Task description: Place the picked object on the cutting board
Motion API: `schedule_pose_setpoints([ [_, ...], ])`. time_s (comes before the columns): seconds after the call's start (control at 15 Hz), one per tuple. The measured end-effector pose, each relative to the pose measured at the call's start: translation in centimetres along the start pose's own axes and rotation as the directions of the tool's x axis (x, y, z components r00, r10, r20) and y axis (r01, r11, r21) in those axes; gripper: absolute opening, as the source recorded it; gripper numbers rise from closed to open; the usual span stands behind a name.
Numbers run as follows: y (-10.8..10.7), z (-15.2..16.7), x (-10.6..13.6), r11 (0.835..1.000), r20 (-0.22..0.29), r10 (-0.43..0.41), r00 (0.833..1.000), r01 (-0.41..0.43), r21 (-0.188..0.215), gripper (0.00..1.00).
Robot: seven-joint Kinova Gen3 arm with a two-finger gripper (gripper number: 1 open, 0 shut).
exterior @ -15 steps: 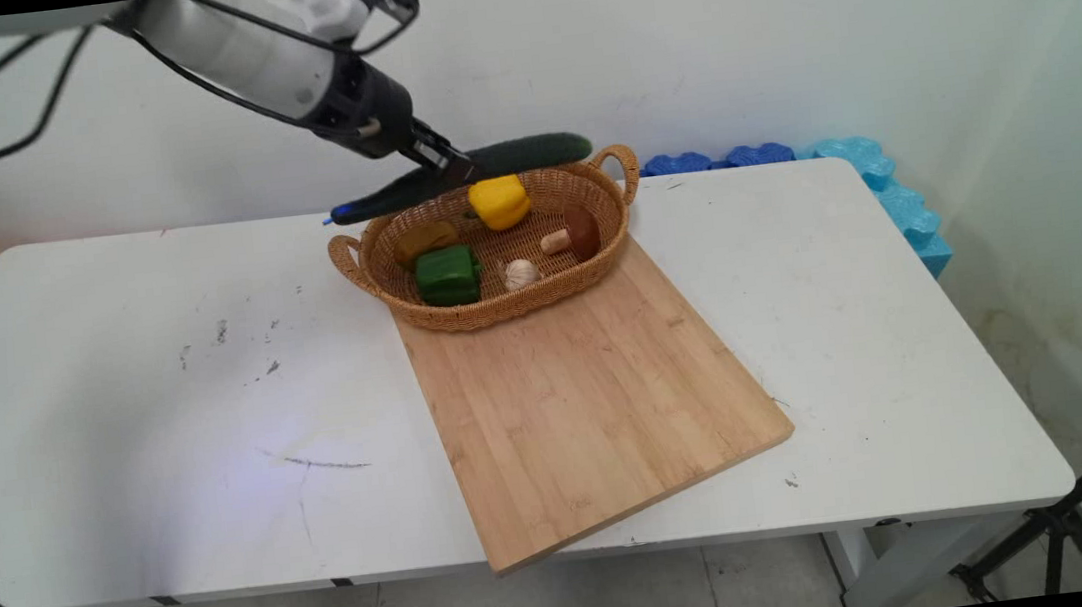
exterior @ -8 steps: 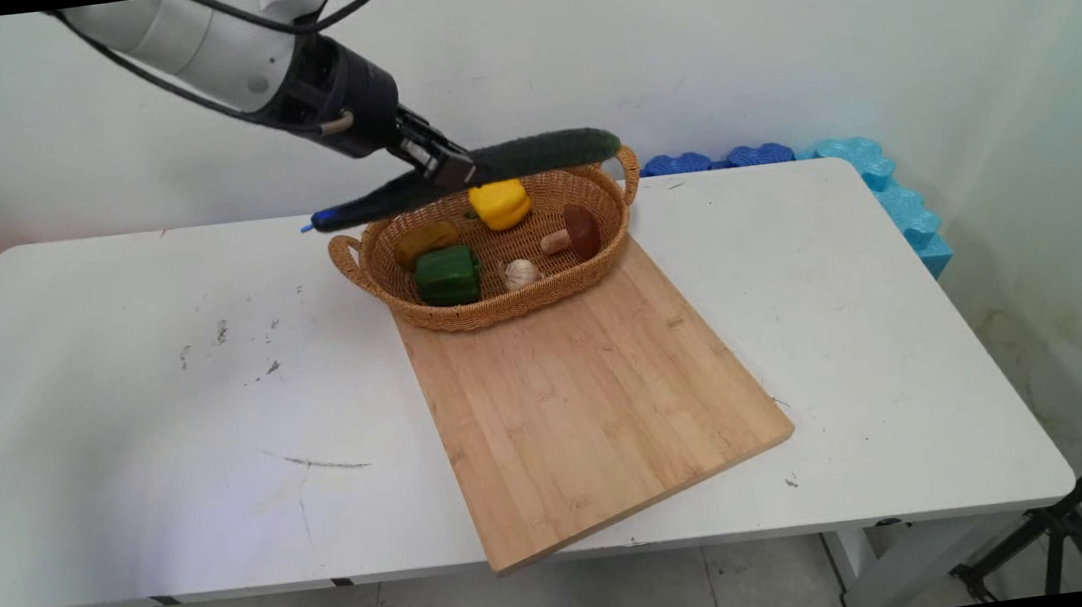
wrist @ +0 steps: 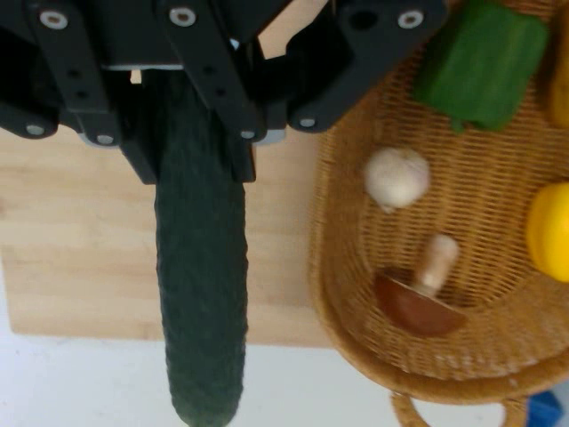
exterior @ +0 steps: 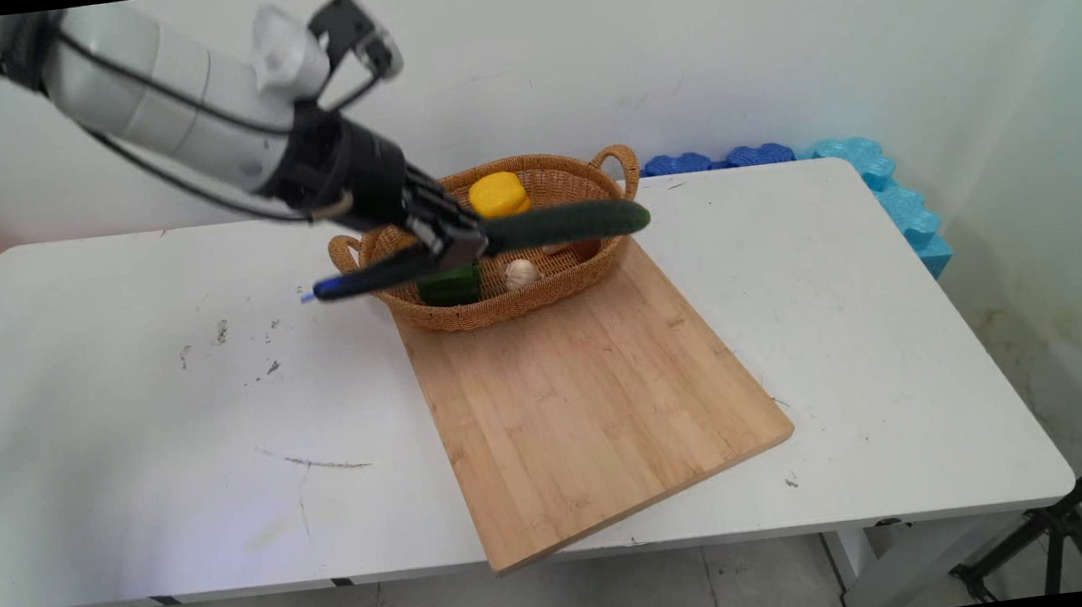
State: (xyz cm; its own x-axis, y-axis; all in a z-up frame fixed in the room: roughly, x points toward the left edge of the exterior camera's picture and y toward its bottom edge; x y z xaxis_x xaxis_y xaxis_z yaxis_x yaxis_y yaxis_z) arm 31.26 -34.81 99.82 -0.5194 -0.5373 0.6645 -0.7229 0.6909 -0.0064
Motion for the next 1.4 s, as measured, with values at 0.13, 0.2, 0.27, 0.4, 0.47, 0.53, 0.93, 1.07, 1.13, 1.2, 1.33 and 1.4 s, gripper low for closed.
schedule_pose_setpoints([
  [0.13,1.1,1.0,-1.4,1.0,0.005,0.018,1.0,-0.018,-0.019,0.0],
  [0.2,1.6,1.7,-2.2,0.999,0.007,0.023,1.0,-0.023,-0.028,0.0],
  [0.27,2.2,2.4,-3.1,0.999,0.007,0.026,1.0,-0.026,-0.04,0.0],
  [0.4,3.0,3.5,-4.2,0.998,0.007,0.029,1.0,-0.028,-0.056,0.0],
  [0.47,3.4,4.2,-4.8,0.997,0.006,0.03,1.0,-0.029,-0.065,0.0],
  [0.53,3.8,4.9,-5.5,0.997,0.007,0.029,1.0,-0.029,-0.073,0.0],
  [0.93,5.0,9.0,-8.2,0.994,-0.004,0.017,1.0,-0.017,-0.11,0.0],
  [1.07,5.2,10.1,-8.8,0.993,-0.01,0.015,1.0,-0.016,-0.121,0.0],
  [1.13,5.3,10.6,-9.1,0.992,-0.015,0.015,1.0,-0.016,-0.128,0.0],
  [1.2,5.4,11.0,-9.3,0.991,-0.019,0.015,1.0,-0.018,-0.133,0.0],
  [1.33,5.5,11.7,-9.7,0.99,-0.025,0.018,1.0,-0.021,-0.141,0.0],
  [1.4,5.5,12.0,-9.8,0.989,-0.028,0.02,0.999,-0.024,-0.144,0.0],
])
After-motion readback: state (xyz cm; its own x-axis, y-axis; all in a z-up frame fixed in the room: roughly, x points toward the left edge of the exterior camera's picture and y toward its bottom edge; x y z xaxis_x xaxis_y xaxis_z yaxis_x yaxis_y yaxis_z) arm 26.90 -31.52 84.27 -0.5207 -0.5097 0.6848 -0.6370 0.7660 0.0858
